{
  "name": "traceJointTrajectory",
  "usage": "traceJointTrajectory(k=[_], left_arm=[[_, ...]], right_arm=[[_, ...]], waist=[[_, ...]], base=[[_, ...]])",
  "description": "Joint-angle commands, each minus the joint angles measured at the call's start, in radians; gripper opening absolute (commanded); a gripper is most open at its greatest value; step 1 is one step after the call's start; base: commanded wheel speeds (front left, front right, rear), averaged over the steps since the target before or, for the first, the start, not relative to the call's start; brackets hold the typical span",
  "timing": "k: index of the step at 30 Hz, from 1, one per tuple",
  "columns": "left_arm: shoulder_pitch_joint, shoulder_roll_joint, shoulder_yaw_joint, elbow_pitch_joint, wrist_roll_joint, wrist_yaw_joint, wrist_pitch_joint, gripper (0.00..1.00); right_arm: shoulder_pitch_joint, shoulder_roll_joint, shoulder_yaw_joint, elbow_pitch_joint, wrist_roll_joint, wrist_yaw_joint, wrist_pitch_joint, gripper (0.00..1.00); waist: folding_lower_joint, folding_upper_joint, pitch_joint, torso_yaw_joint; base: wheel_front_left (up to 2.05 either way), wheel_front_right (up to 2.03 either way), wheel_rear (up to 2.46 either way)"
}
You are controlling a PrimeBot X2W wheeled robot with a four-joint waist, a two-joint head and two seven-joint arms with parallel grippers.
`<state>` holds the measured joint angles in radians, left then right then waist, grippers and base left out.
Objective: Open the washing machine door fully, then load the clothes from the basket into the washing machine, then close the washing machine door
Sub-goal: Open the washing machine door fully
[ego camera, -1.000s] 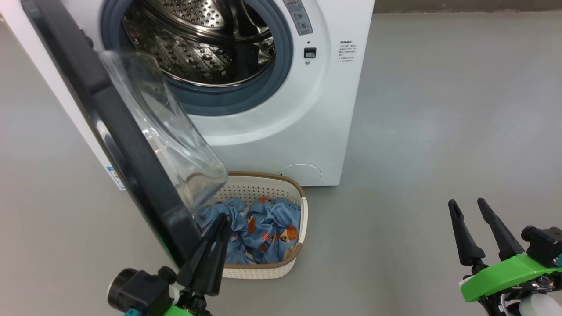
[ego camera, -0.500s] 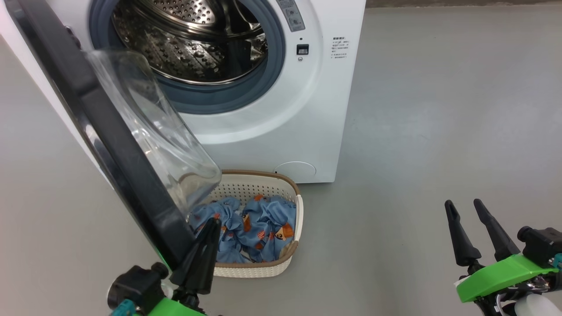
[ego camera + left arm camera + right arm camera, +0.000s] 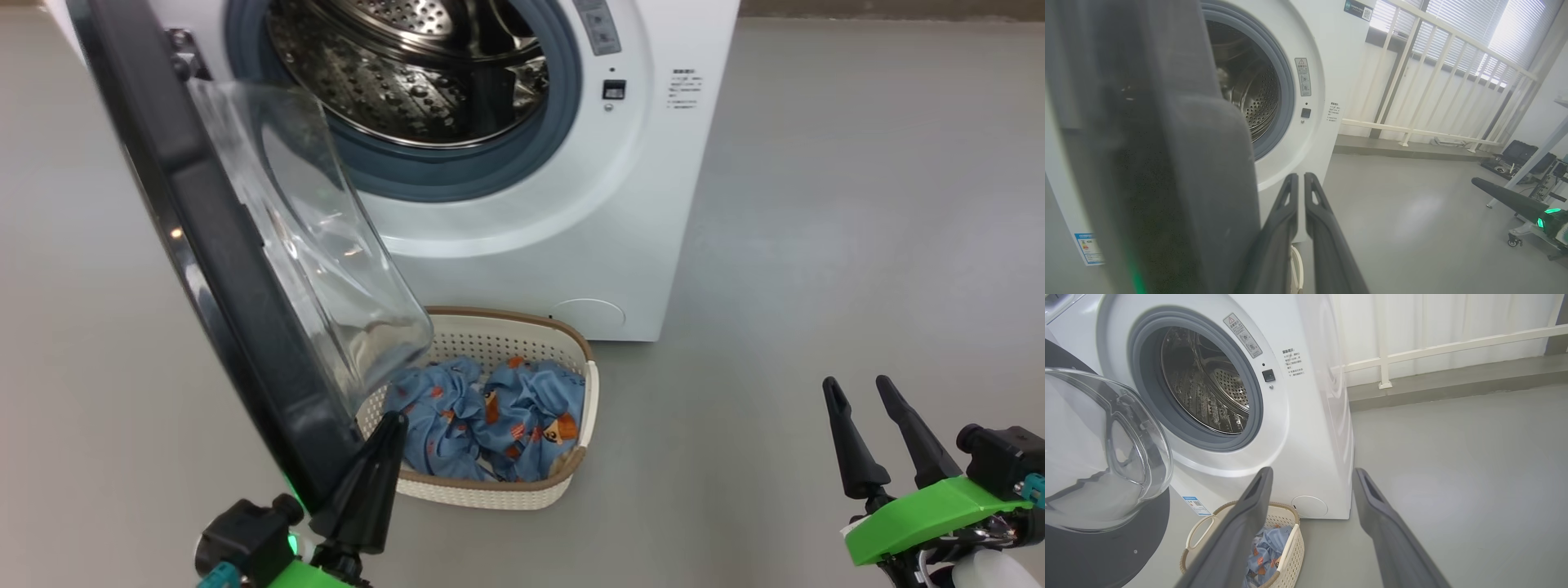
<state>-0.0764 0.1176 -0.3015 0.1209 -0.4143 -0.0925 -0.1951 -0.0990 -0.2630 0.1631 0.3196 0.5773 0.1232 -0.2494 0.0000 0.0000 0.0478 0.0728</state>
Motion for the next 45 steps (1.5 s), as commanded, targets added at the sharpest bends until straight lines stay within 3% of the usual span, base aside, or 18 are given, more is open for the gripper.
traceJointTrajectory(k=[1, 15, 25, 38, 45], left_arm=[[-0.023, 0.041, 0.069, -0.013, -0.012, 0.024, -0.007, 0.00], [0.023, 0.094, 0.134, -0.058, -0.038, 0.074, 0.020, 0.00], [-0.017, 0.171, 0.251, -0.047, -0.067, 0.150, 0.079, 0.00], [-0.086, 0.322, 0.346, 0.028, -0.081, 0.153, 0.149, 0.00], [-0.158, 0.393, 0.373, 0.150, -0.082, 0.138, 0.158, 0.00]], right_arm=[[-0.035, -0.016, 0.022, -0.018, 0.014, 0.008, -0.012, 1.00], [-0.019, -0.017, 0.020, -0.016, 0.025, 0.008, -0.012, 1.00], [-0.026, -0.001, 0.016, -0.019, 0.023, 0.008, -0.012, 1.00], [-0.074, 0.041, -0.002, -0.024, -0.001, 0.008, -0.012, 1.00], [-0.102, 0.068, -0.007, -0.021, -0.019, 0.008, -0.012, 1.00]], waist=[[0.0000, 0.0000, -0.008, 0.022], [0.0000, 0.0000, -0.043, 0.149], [0.0000, 0.0000, -0.011, 0.207], [0.0000, 0.0000, 0.086, 0.225], [0.0000, 0.0000, 0.137, 0.243]], base=[[0.00, 0.00, 0.00], [0.00, 0.00, 0.00], [0.00, 0.00, 0.00], [0.00, 0.00, 0.00], [0.00, 0.00, 0.00]])
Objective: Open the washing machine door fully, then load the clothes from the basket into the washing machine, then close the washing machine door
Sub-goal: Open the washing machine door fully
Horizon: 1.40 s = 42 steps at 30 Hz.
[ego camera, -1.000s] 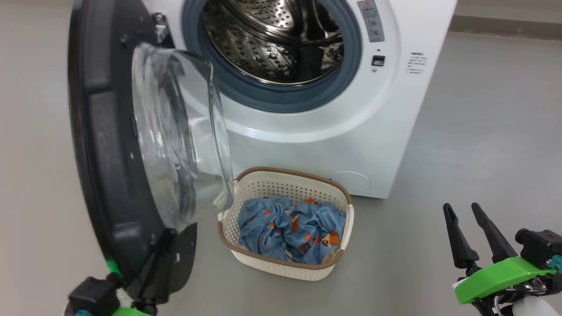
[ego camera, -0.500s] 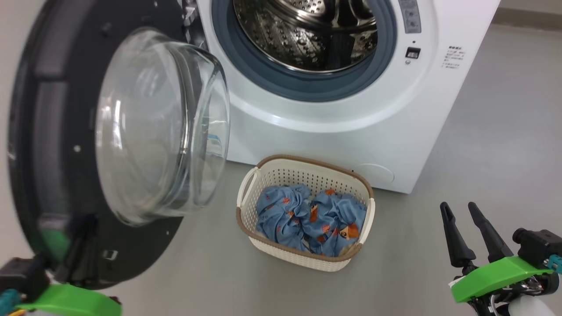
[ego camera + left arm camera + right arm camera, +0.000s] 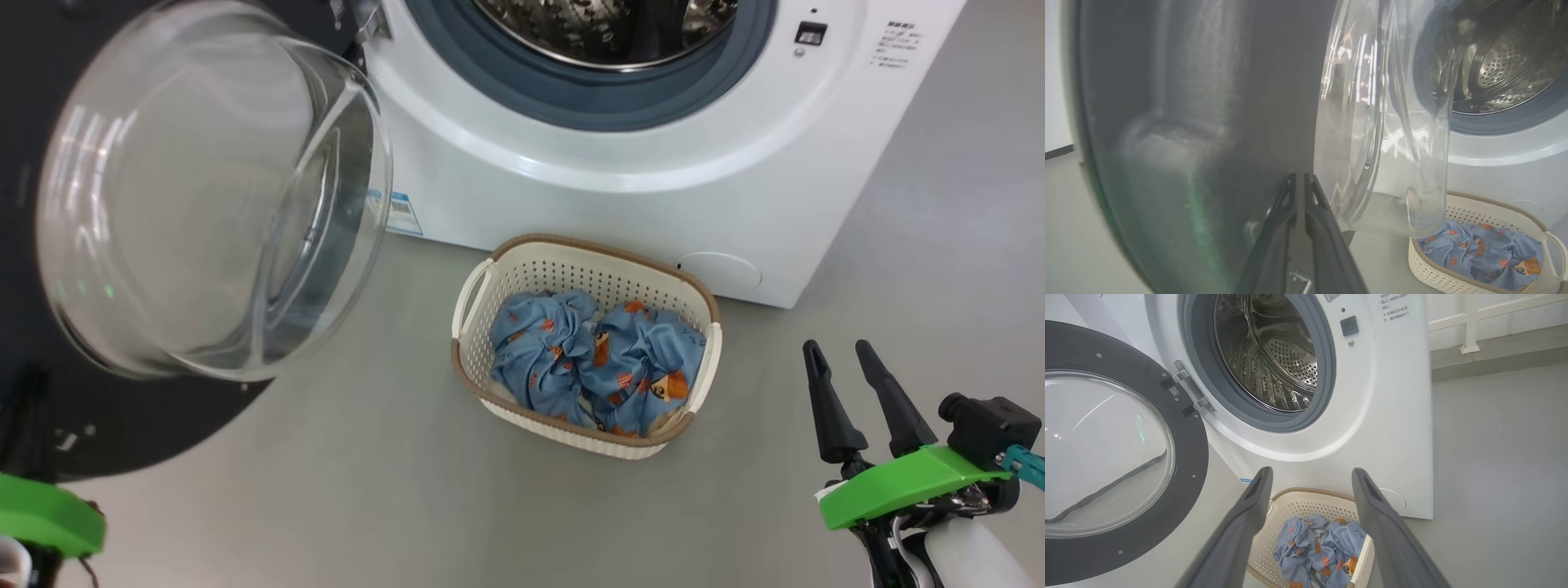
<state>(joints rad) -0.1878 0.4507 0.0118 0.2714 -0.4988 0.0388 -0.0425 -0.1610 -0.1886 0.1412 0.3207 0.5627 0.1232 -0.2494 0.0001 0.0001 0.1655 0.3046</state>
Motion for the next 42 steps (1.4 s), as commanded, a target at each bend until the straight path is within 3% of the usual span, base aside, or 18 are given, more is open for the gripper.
traceJointTrajectory(k=[1, 10, 18, 42], left_arm=[[-0.063, 0.069, 0.061, 0.022, 0.003, 0.003, 0.007, 0.00], [-0.227, 0.141, 0.037, 0.215, 0.017, -0.053, 0.004, 0.00], [-0.381, 0.169, -0.011, 0.375, 0.043, -0.094, -0.003, 0.00], [-0.704, 0.223, -0.106, 0.748, 0.118, -0.119, -0.089, 0.00]], right_arm=[[-0.045, -0.006, 0.015, -0.021, -0.009, 0.008, -0.012, 1.00], [-0.081, 0.003, -0.007, -0.021, -0.032, 0.008, -0.012, 1.00], [-0.119, 0.001, -0.004, -0.012, -0.043, 0.008, -0.012, 1.00], [-0.177, -0.005, 0.006, 0.005, -0.052, 0.008, -0.012, 1.00]], waist=[[-0.0001, -0.0001, 0.025, 0.015], [-0.0001, -0.0001, 0.088, 0.051], [-0.0001, -0.0001, 0.142, 0.082], [-0.0001, -0.0001, 0.212, 0.080]], base=[[0.00, 0.00, 0.00], [0.00, 0.00, 0.00], [0.00, 0.00, 0.00], [0.00, 0.00, 0.00]])
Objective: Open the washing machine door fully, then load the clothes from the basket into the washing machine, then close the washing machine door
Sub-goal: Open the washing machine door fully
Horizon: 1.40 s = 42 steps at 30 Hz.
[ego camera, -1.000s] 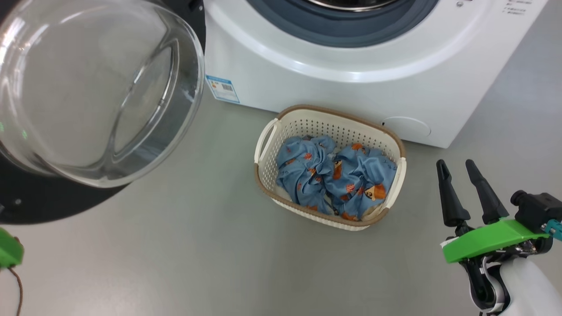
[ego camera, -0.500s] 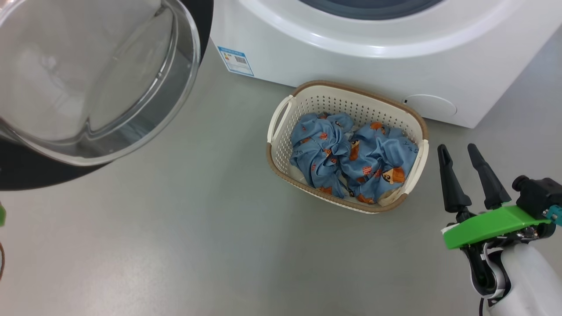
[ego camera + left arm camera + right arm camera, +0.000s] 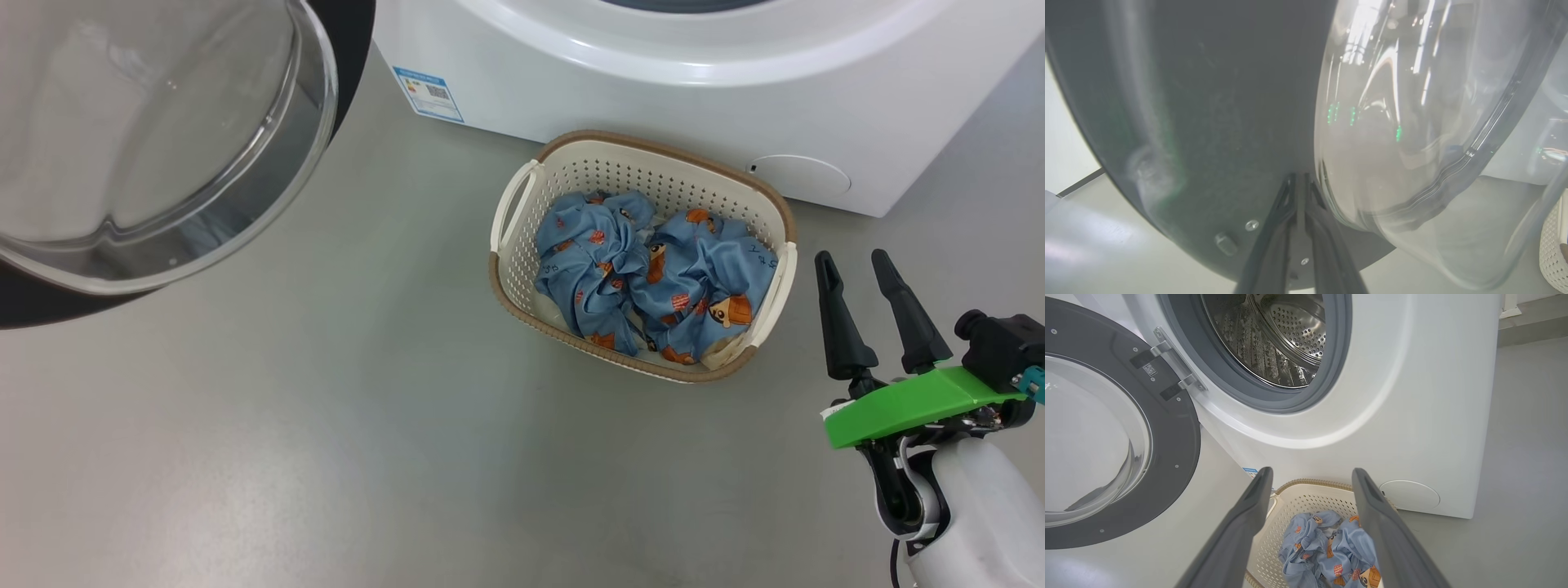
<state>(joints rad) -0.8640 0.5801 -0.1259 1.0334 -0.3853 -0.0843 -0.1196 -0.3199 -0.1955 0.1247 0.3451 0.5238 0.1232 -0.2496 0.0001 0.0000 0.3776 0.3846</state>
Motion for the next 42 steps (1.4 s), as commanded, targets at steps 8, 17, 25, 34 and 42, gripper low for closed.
traceJointTrajectory(k=[8, 17, 25, 34, 42], left_arm=[[-0.068, 0.101, 0.007, 0.067, 0.016, -0.003, -0.040, 0.00], [-0.097, 0.099, -0.018, 0.128, 0.020, -0.014, -0.067, 0.00], [-0.109, 0.085, -0.044, 0.160, 0.019, -0.027, -0.088, 0.00], [-0.079, 0.058, -0.079, 0.147, 0.015, -0.041, -0.118, 0.00], [-0.022, 0.045, -0.075, 0.090, -0.030, -0.045, -0.136, 0.20]], right_arm=[[-0.021, 0.010, 0.026, -0.016, -0.012, 0.008, -0.012, 1.00], [-0.014, 0.009, 0.028, -0.014, -0.008, 0.008, -0.012, 1.00], [-0.002, 0.013, 0.025, -0.018, -0.008, 0.008, -0.012, 1.00], [0.014, 0.021, 0.026, -0.010, 0.003, 0.008, -0.012, 1.00], [0.038, 0.017, 0.006, -0.018, 0.009, 0.008, -0.012, 1.00]], waist=[[-0.0001, 0.0000, -0.004, -0.002], [-0.0001, 0.0000, -0.019, -0.004], [-0.0001, 0.0000, -0.041, -0.005], [-0.0001, 0.0000, -0.074, -0.013], [-0.0001, 0.0000, -0.110, -0.025]], base=[[0.00, 0.00, 0.00], [0.00, 0.00, 0.00], [0.00, 0.00, 0.00], [0.00, 0.00, 0.00], [0.00, 0.00, 0.00]])
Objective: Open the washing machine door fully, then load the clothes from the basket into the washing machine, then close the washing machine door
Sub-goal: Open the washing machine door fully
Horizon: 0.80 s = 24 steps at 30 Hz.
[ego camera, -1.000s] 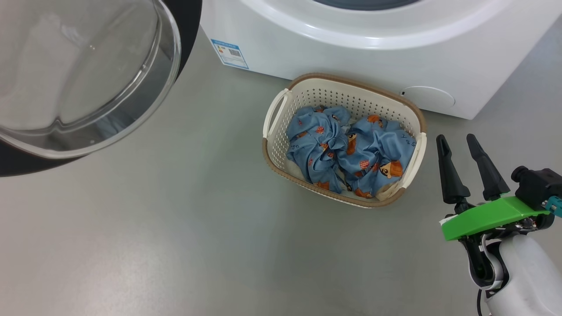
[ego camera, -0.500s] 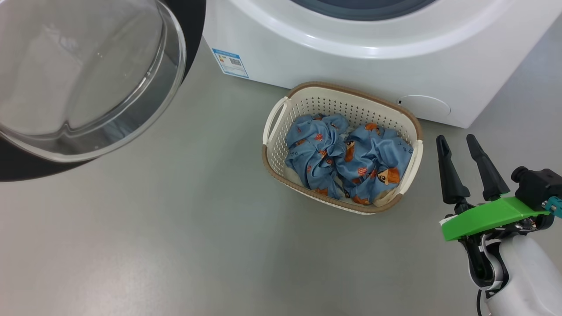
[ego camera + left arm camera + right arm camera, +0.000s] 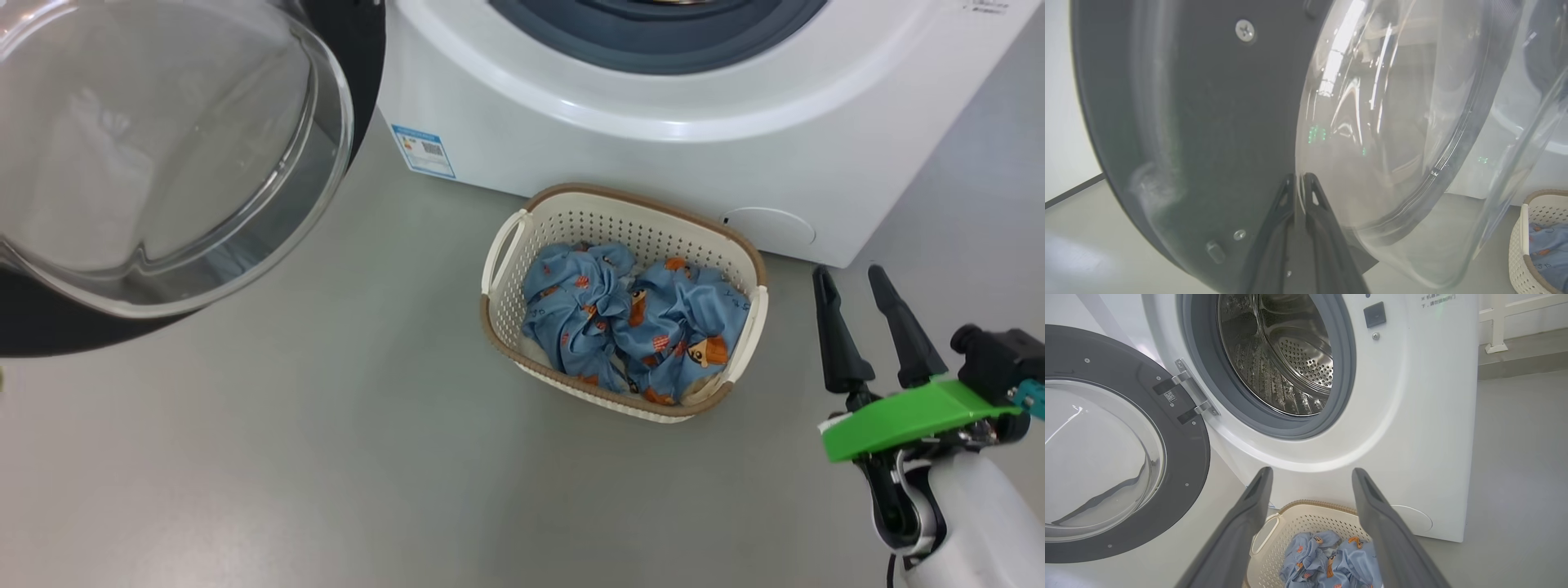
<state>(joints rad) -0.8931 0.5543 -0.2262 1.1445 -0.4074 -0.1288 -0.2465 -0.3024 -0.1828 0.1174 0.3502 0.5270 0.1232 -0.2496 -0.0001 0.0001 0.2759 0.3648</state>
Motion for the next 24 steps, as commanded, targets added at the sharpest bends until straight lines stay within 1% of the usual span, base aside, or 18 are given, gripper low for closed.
traceJointTrajectory(k=[1, 2, 3, 7, 13, 24], left_arm=[[0.017, 0.071, 0.023, -0.030, -0.013, -0.001, -0.010, 0.58], [0.028, 0.070, 0.022, -0.040, -0.018, -0.001, -0.011, 0.98], [0.039, 0.071, 0.020, -0.049, -0.023, -0.001, -0.011, 1.00], [0.091, 0.066, 0.015, -0.113, -0.046, -0.002, -0.014, 1.00], [0.180, 0.048, 0.041, -0.273, -0.076, 0.002, -0.015, 1.00], [0.402, 0.008, 0.084, -0.612, -0.101, 0.079, -0.015, 1.00]], right_arm=[[0.024, 0.003, 0.012, -0.024, 0.006, 0.008, -0.012, 1.00], [0.028, 0.002, 0.010, -0.025, 0.006, 0.008, -0.012, 1.00], [0.031, 0.000, 0.008, -0.026, 0.006, 0.008, -0.012, 1.00], [0.046, -0.004, 0.003, -0.032, 0.008, 0.008, -0.012, 1.00], [0.068, -0.007, 0.003, -0.043, 0.010, 0.008, -0.012, 1.00], [0.103, -0.036, 0.001, -0.072, -0.003, 0.008, -0.012, 1.00]], waist=[[0.0001, -0.0001, -0.012, -0.007], [0.0001, -0.0001, -0.017, -0.009], [0.0001, -0.0001, -0.021, -0.011], [0.0001, -0.0001, -0.044, -0.020], [0.0001, -0.0001, -0.079, -0.037], [0.0001, -0.0001, -0.136, -0.106]], base=[[0.00, 0.00, 0.00], [0.00, 0.00, 0.00], [0.00, 0.00, 0.00], [0.00, 0.00, 0.00], [0.00, 0.00, 0.00], [0.00, 0.00, 0.00]])
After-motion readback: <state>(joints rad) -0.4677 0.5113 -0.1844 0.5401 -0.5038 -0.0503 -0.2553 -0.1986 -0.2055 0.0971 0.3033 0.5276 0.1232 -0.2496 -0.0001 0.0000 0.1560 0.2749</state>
